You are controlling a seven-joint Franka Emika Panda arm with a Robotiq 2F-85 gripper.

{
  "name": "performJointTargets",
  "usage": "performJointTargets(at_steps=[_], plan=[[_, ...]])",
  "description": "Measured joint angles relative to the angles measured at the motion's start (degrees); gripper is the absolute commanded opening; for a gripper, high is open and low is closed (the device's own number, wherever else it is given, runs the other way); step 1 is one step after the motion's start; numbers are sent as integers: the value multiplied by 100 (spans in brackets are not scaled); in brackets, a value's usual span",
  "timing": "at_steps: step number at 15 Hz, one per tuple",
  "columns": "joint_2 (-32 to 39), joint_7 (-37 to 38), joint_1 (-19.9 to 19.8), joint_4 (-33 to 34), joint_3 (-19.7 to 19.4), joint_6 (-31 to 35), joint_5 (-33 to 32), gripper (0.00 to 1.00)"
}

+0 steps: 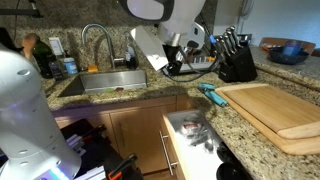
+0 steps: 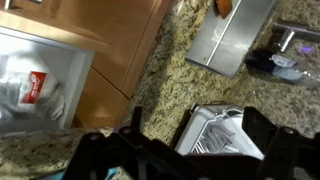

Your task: Move the bottle of dishwashing liquid away from the faucet

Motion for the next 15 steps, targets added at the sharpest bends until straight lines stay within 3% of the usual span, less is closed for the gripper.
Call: performJointTargets(at_steps=[2, 7, 11, 13, 15], plan=[[294, -101, 317, 1, -171, 23, 602, 100], [332, -102, -236, 16, 329, -60, 746, 100], [440, -46, -634, 455, 386, -1102, 1947, 100], [692, 24, -336, 638, 362, -1247, 2914, 100], [1051, 52, 236, 678, 328, -1242, 3950, 100]])
